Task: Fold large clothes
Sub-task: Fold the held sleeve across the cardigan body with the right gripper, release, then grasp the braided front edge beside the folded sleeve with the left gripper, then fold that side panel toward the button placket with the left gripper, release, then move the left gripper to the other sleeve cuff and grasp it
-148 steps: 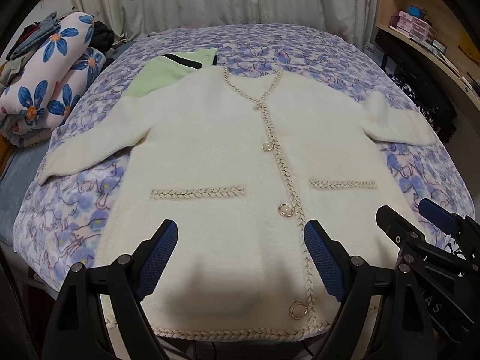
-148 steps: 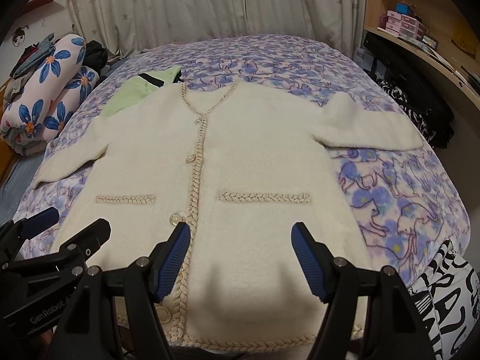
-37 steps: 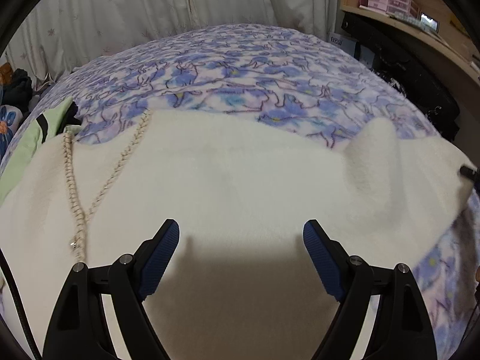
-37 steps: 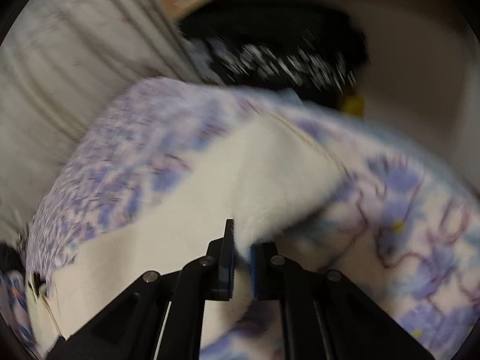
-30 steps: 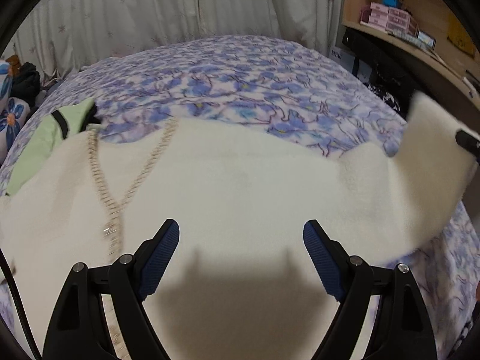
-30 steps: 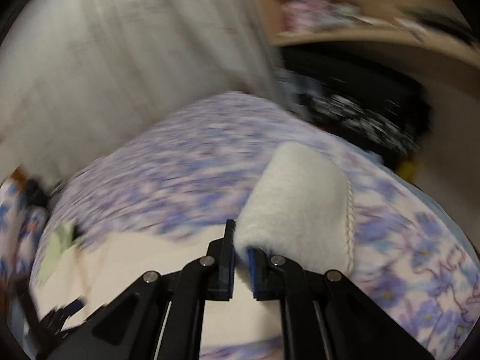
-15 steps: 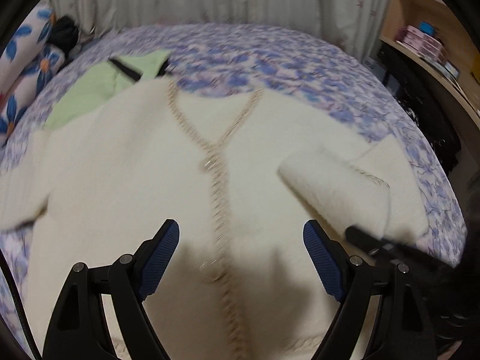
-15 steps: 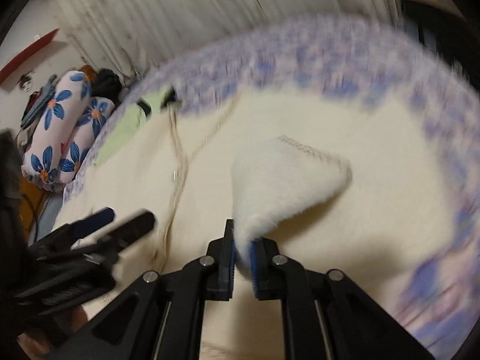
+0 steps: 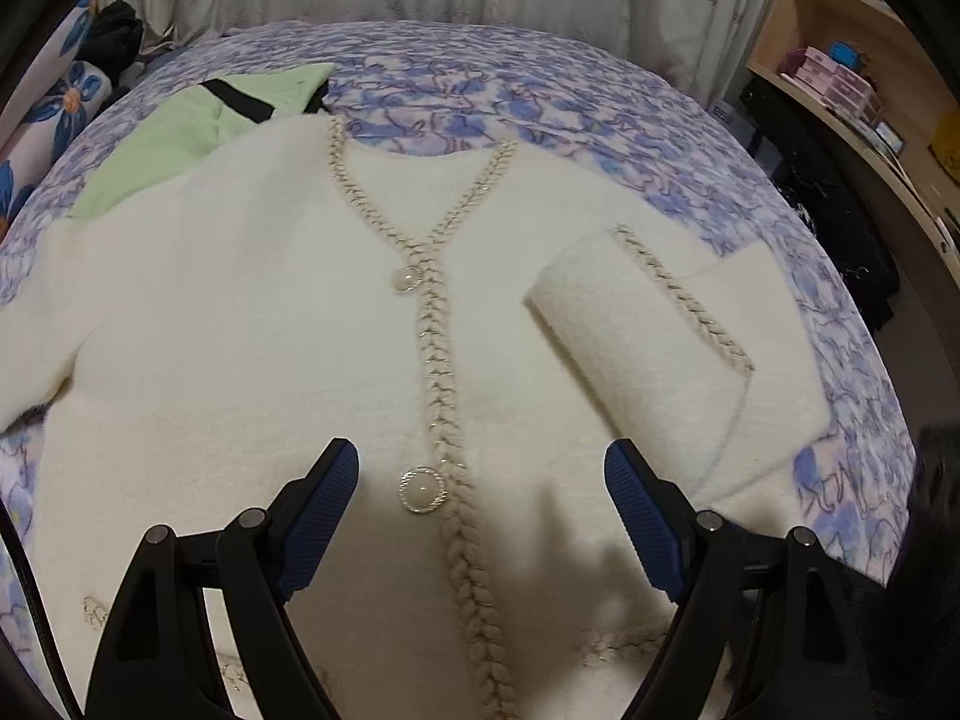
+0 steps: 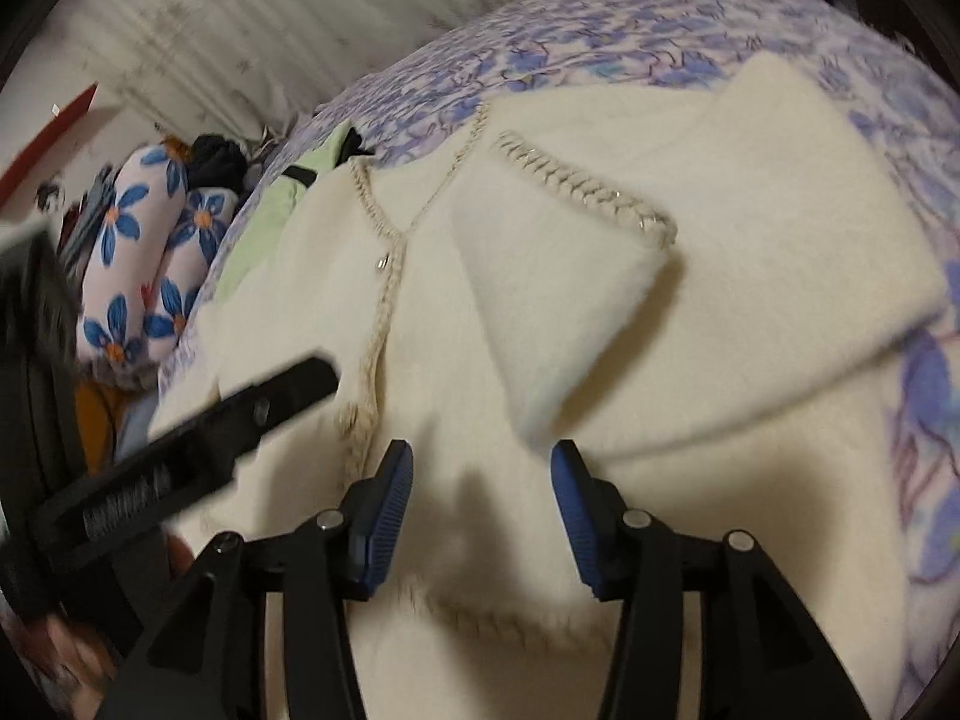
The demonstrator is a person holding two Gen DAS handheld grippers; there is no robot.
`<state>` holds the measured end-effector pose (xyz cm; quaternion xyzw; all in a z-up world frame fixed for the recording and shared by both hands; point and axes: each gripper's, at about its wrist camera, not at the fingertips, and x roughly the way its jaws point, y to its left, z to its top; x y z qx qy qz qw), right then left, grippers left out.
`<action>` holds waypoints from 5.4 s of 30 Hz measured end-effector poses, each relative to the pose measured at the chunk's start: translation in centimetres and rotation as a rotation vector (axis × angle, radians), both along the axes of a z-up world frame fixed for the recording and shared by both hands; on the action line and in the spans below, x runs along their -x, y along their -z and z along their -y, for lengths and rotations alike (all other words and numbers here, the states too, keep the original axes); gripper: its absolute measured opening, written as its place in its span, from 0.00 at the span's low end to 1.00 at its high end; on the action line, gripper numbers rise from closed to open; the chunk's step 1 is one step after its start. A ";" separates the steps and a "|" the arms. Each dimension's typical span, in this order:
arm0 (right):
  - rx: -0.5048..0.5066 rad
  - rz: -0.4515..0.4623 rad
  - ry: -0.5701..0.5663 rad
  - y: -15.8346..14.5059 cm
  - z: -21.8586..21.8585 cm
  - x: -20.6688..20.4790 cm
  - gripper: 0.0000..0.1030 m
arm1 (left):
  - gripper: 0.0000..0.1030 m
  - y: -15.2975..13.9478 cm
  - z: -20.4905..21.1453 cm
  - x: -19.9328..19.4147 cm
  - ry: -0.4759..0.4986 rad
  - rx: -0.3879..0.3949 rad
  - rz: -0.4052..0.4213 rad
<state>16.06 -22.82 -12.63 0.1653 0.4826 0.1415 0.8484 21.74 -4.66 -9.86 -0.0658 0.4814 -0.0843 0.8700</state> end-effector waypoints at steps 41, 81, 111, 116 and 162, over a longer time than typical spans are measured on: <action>0.190 -0.011 0.272 -0.7 7.5 1.8 0.47 | 0.27 2.0 -2.3 -7.8 -0.035 0.023 -0.073; 0.133 -0.139 0.275 2.1 12.2 -10.4 0.37 | 0.15 5.5 -9.3 -13.2 0.030 0.011 -0.066; 0.318 0.061 0.294 -2.3 9.8 -16.6 0.33 | 0.27 1.8 -8.9 -14.0 -0.059 -0.093 0.068; 0.238 0.050 0.120 -2.1 3.0 -14.8 0.33 | 0.26 1.2 -4.7 -11.3 0.043 -0.045 0.066; 0.184 0.049 0.103 -7.6 -9.4 3.7 0.30 | 0.67 -4.8 -16.5 10.8 -0.162 -0.138 0.044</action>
